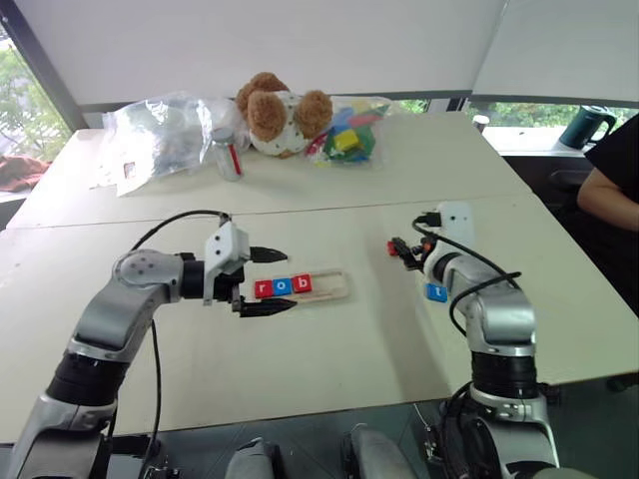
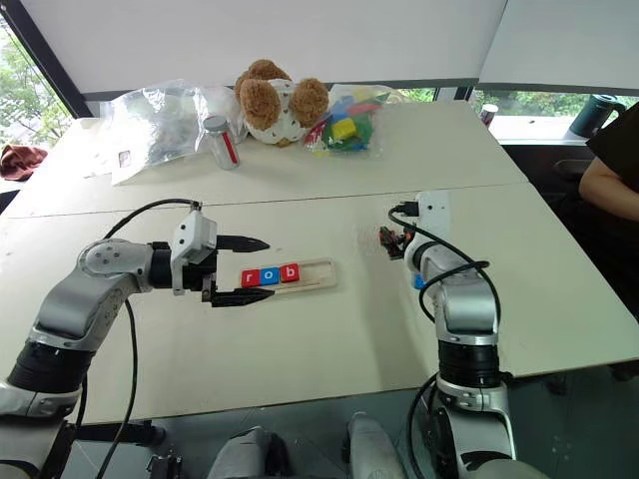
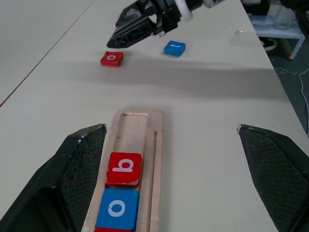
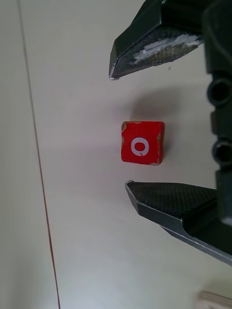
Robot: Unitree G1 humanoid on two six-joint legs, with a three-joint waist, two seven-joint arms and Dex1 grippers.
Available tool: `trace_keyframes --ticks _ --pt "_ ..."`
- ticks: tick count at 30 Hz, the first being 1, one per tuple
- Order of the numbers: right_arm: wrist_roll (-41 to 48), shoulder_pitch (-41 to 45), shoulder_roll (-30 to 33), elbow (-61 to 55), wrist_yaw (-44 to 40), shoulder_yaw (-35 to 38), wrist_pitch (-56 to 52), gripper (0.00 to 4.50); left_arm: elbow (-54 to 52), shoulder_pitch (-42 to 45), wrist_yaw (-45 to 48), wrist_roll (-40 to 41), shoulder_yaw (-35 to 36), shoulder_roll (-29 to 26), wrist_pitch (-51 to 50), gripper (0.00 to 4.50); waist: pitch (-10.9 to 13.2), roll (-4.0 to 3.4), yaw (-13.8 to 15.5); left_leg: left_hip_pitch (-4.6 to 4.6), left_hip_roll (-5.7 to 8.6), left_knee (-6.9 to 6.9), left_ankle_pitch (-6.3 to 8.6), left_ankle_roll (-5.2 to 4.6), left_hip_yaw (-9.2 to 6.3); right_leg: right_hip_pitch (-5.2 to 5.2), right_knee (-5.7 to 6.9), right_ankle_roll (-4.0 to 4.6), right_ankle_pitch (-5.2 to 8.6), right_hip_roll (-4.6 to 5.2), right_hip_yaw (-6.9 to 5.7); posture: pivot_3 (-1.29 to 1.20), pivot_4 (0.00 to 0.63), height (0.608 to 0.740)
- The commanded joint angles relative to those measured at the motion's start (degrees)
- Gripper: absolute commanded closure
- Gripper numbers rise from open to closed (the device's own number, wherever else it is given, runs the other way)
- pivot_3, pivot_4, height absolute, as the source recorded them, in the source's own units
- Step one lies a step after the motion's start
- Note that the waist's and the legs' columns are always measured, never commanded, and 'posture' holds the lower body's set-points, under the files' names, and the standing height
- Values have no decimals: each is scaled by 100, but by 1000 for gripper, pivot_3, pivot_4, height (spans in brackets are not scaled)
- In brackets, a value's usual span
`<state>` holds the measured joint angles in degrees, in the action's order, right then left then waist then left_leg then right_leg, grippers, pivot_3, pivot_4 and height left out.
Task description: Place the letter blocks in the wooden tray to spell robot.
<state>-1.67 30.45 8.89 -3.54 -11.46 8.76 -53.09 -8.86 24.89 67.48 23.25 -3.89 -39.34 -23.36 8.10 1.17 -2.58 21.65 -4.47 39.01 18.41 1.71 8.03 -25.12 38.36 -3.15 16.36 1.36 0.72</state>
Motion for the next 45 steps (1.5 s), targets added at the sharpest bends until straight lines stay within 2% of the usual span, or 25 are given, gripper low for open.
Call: trace_keyframes --ticks 1,11,12,14,16,17,21,26,29,32,35,42,45 --pt "2 205 -130 352 313 -84 349 895 -211 -58 -72 57 28 -25 -30 0 0 -1 0 2 0 -3 0 0 0 -2 -1 0 0 0 0 0 150 740" --pt "0 282 -145 1251 461 -456 1038 895 -197 -353 -337 -11 102 -15 19 0 0 0 -11 11 0 5 0 0 1 -8 -3 0 0 3 2 0 150 740" --pt "-2 289 -147 1317 487 -470 1096 1431 -180 -352 -362 -20 96 -6 30 0 0 0 -12 8 0 4 0 0 1 -7 -2 0 0 3 3 0 150 740" --pt "-10 289 -150 1363 536 -511 1153 2214 -162 -362 -393 -26 91 1 48 0 0 0 -8 7 -1 4 0 0 1 -6 -1 0 0 2 3 0 150 740" --pt "-10 283 -155 1359 609 -529 1161 3256 -151 -379 -412 -33 80 1 76 0 -1 1 -4 7 -1 4 0 0 1 -6 -1 0 0 2 3 0 150 740" --pt "-2 278 -165 1349 659 -520 1160 3302 -147 -386 -418 -33 74 0 89 0 -1 1 -3 7 -1 4 0 0 1 -5 -1 0 0 4 3 0 150 740" --pt "71 205 -248 868 976 -309 970 3302 -42 -361 -452 -71 38 53 175 0 -1 1 6 7 -1 6 0 0 1 -3 -1 0 0 6 2 0 150 740" --pt "410 -604 -426 -1847 861 -432 -1005 3302 130 -312 -242 -170 -74 17 335 0 -1 -1 21 41 -1 3 0 1 -6 -32 -3 -1 0 7 -1 0 150 740" --pt "460 -1106 -530 -2823 910 -601 -1771 3302 256 -212 -207 -200 -106 61 381 0 -1 0 4 57 -3 4 -1 1 -17 -41 -6 -1 0 6 -7 0 150 740" --pt "473 -1418 -636 -2979 962 -652 -2006 3302 447 -101 -191 -248 -167 126 464 0 -1 0 7 53 0 14 -1 1 -16 -35 -4 -1 0 3 -7 0 150 740" --pt "488 -1335 -859 -2692 1061 -449 -1935 3302 640 -57 -141 -299 -231 185 554 0 -2 1 6 48 6 15 -1 -1 -16 -30 -4 -1 0 2 -5 0 150 740" --pt "511 -1289 -907 -2342 1063 -468 -1870 3302 696 -75 -99 -402 -242 217 647 0 -3 3 5 53 6 9 -1 -1 -23 -32 -9 -1 0 1 -9 0 150 740" --pt "521 -1326 -784 -2345 1001 -556 -1875 1826 681 -84 -96 -400 -225 235 662 0 -5 6 8 53 6 13 -1 -2 -23 -30 -8 -1 0 2 -8 0 150 740"
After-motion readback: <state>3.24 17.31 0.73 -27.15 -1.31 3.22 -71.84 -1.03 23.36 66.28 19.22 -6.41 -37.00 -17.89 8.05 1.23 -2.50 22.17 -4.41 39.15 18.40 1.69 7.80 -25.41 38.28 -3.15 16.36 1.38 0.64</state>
